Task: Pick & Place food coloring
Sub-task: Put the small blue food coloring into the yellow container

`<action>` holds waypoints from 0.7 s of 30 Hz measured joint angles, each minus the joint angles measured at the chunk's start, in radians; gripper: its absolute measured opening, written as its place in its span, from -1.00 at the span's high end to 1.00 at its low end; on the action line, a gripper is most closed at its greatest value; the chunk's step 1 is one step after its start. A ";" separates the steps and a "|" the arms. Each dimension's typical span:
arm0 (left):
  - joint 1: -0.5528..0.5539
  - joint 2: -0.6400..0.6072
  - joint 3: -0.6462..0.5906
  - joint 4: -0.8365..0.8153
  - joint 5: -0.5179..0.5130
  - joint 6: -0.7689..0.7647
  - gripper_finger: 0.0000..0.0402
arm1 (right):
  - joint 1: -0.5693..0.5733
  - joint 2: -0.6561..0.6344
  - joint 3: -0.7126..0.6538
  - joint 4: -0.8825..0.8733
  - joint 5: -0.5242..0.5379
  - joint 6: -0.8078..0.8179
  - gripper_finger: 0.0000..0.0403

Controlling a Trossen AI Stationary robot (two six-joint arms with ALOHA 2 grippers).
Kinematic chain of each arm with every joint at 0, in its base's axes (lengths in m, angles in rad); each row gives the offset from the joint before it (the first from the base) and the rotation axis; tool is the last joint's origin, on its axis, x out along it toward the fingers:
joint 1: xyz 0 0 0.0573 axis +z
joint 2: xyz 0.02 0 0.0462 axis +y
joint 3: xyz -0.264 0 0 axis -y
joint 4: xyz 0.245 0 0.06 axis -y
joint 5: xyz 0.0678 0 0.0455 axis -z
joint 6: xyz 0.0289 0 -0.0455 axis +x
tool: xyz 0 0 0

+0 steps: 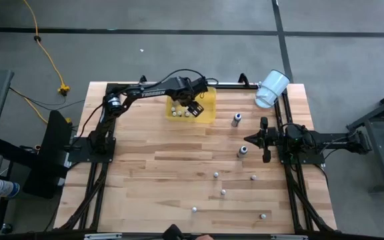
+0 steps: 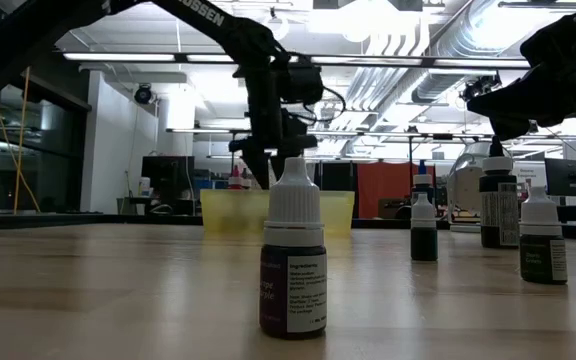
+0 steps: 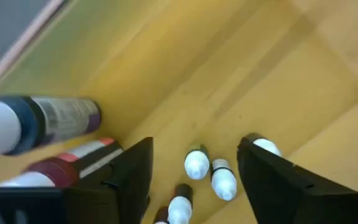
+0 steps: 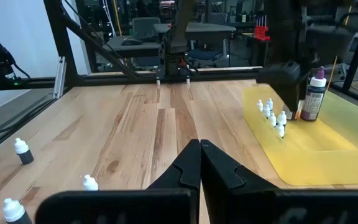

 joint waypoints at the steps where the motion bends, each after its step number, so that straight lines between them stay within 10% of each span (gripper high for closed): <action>1: 0.000 -0.010 0.000 0.003 -0.001 0.013 -0.16 | 0.000 0.000 0.000 0.000 0.000 0.000 1.00; 21: -0.053 -0.290 0.000 0.095 0.083 0.134 -0.28 | 0.000 0.000 0.000 0.000 0.000 0.000 1.00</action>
